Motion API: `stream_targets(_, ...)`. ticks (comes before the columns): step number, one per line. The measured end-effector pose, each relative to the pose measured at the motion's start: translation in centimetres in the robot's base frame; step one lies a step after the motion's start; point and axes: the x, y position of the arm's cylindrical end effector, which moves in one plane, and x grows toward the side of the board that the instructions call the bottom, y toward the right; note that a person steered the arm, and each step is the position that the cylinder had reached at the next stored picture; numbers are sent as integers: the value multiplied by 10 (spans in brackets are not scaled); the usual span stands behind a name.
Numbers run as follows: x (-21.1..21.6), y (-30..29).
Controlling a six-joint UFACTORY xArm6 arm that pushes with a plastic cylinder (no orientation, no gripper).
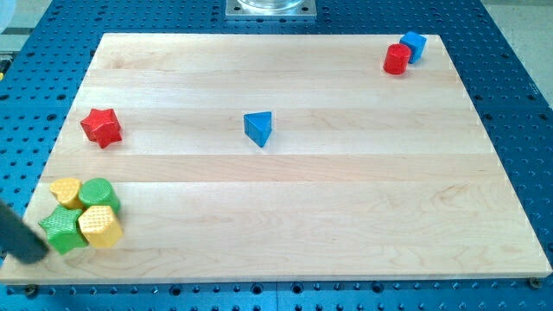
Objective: Push the green blocks to the center of the board
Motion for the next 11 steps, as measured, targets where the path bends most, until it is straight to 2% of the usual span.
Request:
stream_targets(2,-63,64)
stream_targets(3,-75,91)
stream_targets(4,-53,54)
stream_targets(6,-53,138)
stream_targets(7,-67,180)
stream_targets(9,-101,229)
stream_targets(10,-61,227)
stream_targets(11,31,177)
